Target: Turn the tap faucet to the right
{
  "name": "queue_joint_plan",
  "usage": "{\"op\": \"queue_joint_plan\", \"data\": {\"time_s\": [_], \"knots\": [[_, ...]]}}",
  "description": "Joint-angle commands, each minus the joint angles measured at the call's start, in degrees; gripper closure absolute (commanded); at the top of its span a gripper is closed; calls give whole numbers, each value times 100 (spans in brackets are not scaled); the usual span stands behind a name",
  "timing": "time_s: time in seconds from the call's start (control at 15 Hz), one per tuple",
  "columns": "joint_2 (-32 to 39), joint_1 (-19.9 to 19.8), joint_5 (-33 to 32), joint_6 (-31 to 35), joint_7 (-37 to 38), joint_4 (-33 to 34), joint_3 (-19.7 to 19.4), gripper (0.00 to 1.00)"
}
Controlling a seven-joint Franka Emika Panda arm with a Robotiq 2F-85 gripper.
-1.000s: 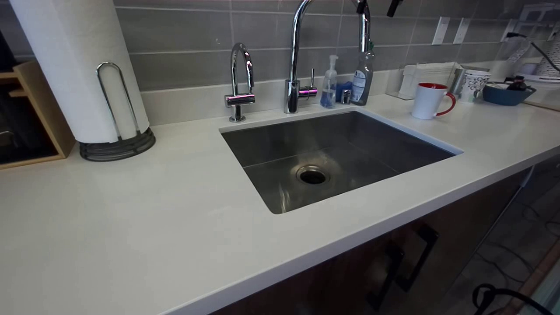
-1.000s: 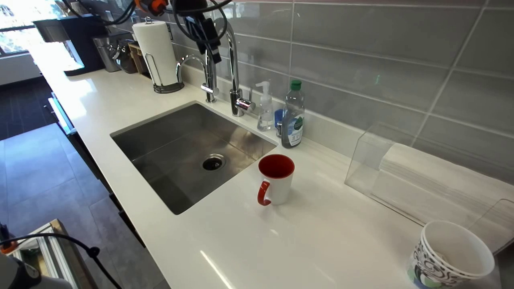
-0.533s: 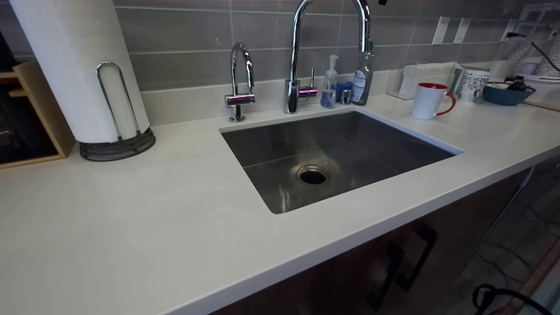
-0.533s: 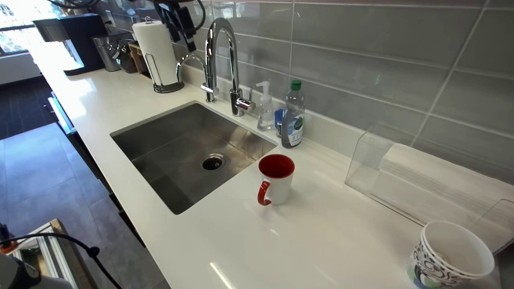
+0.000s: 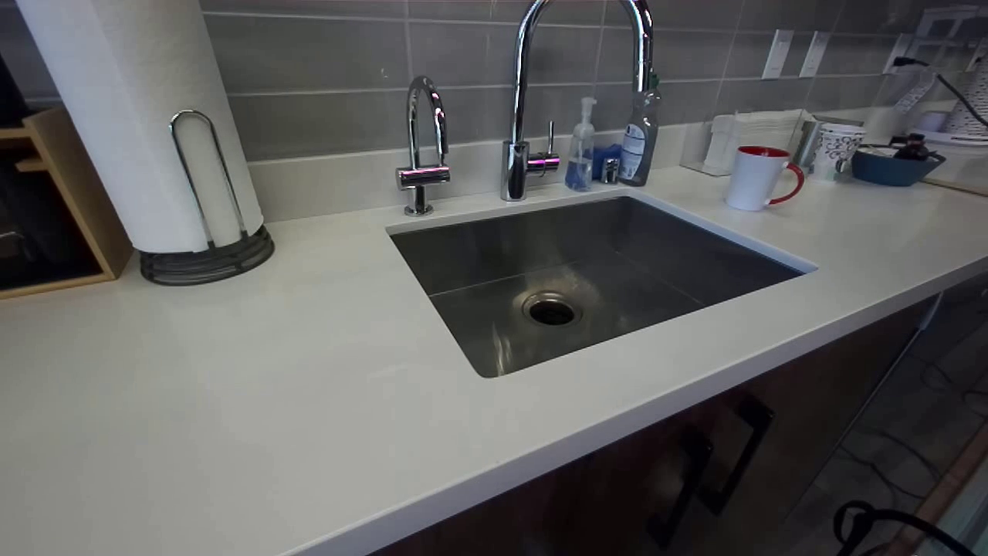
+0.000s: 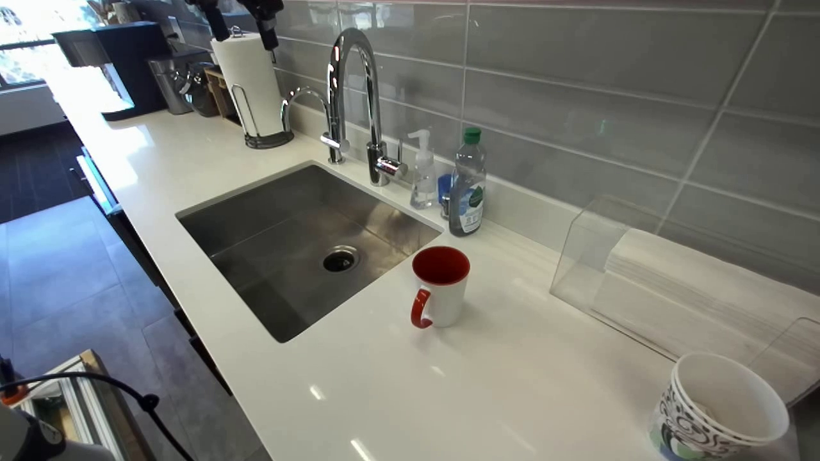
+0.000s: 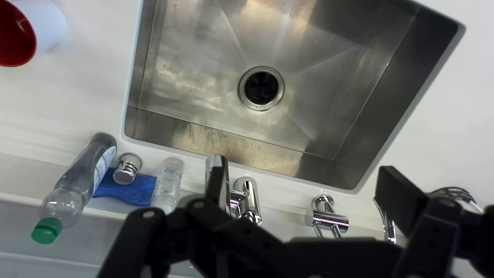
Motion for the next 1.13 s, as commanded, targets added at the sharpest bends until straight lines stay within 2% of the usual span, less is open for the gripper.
{"op": "queue_joint_plan", "data": {"time_s": [0.0, 0.27, 0.47, 0.53, 0.73, 1.07], "knots": [[-868, -121, 31, -26, -733, -816, -318, 0], [-1694, -242, -23, 217, -825, -1566, -504, 0], [-2047, -266, -99, 280, -802, -1840, -527, 0], [-1660, -218, -40, 57, -724, -1458, -544, 0], [-1914, -210, -52, 106, -719, -1668, -551, 0], [-1927, -210, -53, 123, -719, -1697, -551, 0]]}}
